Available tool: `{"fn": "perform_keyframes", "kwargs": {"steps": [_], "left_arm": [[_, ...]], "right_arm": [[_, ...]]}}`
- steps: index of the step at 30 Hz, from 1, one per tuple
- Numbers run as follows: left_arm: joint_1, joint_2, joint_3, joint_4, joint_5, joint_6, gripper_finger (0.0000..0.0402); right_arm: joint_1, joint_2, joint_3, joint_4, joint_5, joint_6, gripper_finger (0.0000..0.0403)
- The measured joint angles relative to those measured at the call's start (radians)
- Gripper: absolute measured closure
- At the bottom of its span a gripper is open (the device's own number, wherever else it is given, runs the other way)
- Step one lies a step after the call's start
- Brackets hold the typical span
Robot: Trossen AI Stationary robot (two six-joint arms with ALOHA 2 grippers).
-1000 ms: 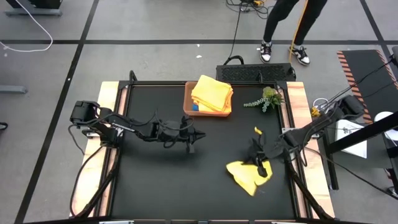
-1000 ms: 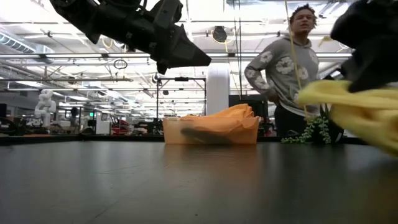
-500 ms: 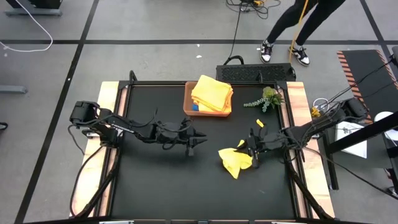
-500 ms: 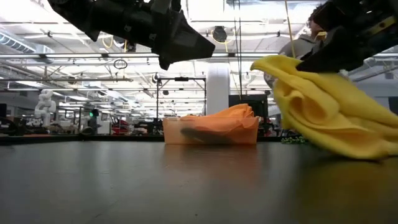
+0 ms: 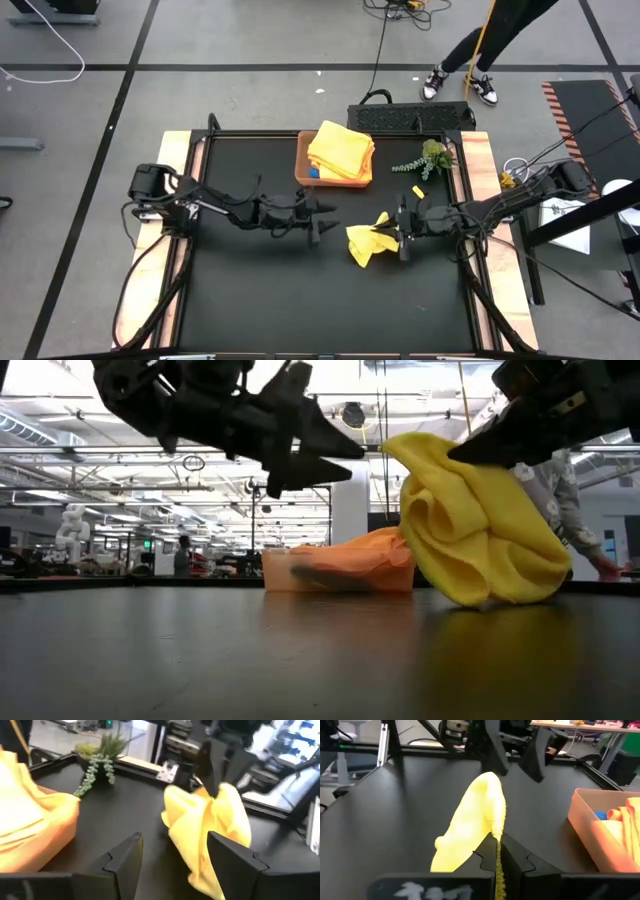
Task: Fold microfiber towels
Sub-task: Fold the yellow microfiber towel
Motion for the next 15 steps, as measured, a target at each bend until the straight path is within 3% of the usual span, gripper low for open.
{"fn": "perform_keyframes", "kwargs": {"steps": [11,15], "left_arm": [[0.019,0.034,0.001,0.055,-0.003,-0.044,0.0176],[0.019,0.034,0.001,0.092,0.057,-0.058,0.0176]], "right_arm": [[-0.007,0.000,0.000,0.005,0.000,-0.014,0.0403],[-0.007,0.000,0.000,0.012,0.002,-0.025,0.0403]]}}
